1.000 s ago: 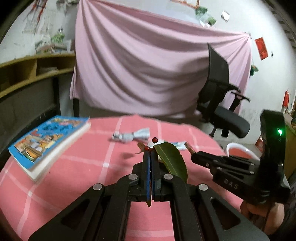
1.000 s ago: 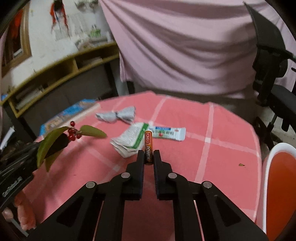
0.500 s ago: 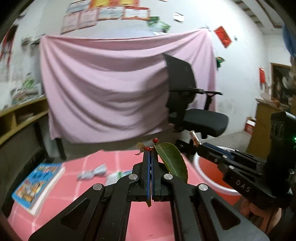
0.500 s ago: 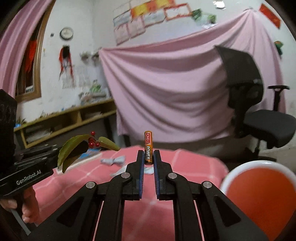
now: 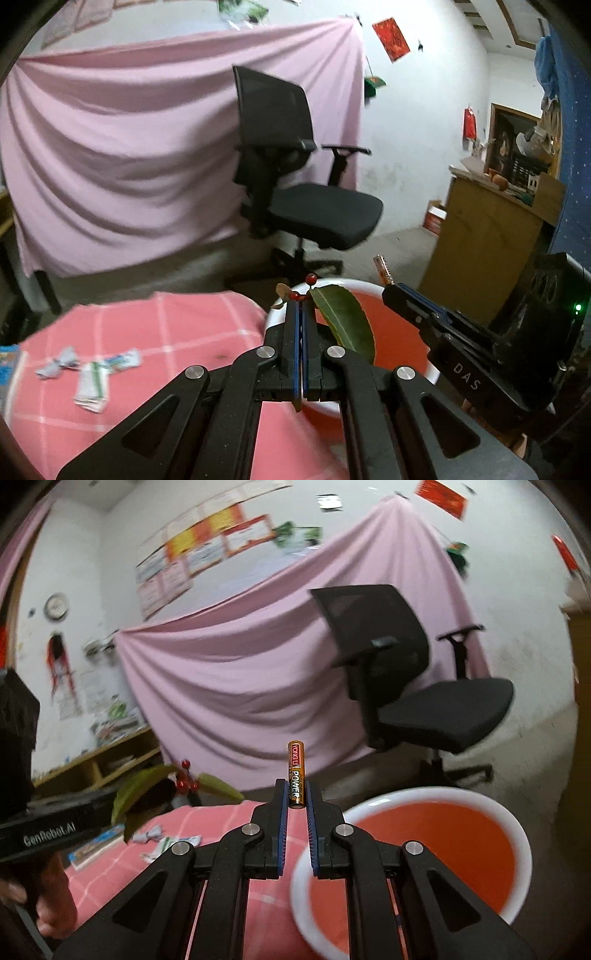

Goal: Collect trash
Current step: 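Carry both items over the orange bucket and open both tools to drop them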

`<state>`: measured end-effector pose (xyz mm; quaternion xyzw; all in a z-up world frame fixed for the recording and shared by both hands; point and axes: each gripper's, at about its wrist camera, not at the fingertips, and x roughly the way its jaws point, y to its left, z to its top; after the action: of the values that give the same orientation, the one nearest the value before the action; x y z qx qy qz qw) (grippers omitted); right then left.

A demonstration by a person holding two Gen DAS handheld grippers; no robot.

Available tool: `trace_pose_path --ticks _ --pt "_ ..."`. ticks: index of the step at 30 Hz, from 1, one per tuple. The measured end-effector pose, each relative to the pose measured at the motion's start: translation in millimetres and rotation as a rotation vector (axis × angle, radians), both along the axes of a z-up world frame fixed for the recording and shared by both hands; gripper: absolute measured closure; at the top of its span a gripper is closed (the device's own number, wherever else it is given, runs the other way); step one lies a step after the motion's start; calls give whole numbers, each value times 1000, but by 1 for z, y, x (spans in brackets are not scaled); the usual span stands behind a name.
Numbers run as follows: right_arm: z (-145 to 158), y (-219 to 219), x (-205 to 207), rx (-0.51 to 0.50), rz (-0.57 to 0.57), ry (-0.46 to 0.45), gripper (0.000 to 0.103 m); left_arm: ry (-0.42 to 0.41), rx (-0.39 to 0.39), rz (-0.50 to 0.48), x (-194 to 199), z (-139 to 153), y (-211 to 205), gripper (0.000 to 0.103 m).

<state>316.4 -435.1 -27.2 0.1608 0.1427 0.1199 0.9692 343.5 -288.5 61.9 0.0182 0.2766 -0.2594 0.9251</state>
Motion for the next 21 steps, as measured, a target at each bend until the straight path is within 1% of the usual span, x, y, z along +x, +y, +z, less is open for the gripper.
trace_pose_path --ticks 4,7,11,15,18,21 --pt "-11 -21 2 30 -46 59 95 92 -10 -28 15 -8 -26 103" --pt "-18 -35 2 40 -80 113 95 128 5 -40 17 -16 -37 103" --pt "-32 -51 10 77 -123 221 95 175 48 -55 25 -29 -62 103" --pt "-48 -61 19 102 -118 320 95 211 89 -70 29 -44 -73 103" --pt "-56 -66 19 114 -109 361 95 244 105 -80 35 -54 -82 103" --pt "-64 -70 21 129 -101 399 95 289 94 -80 38 -64 -81 103"
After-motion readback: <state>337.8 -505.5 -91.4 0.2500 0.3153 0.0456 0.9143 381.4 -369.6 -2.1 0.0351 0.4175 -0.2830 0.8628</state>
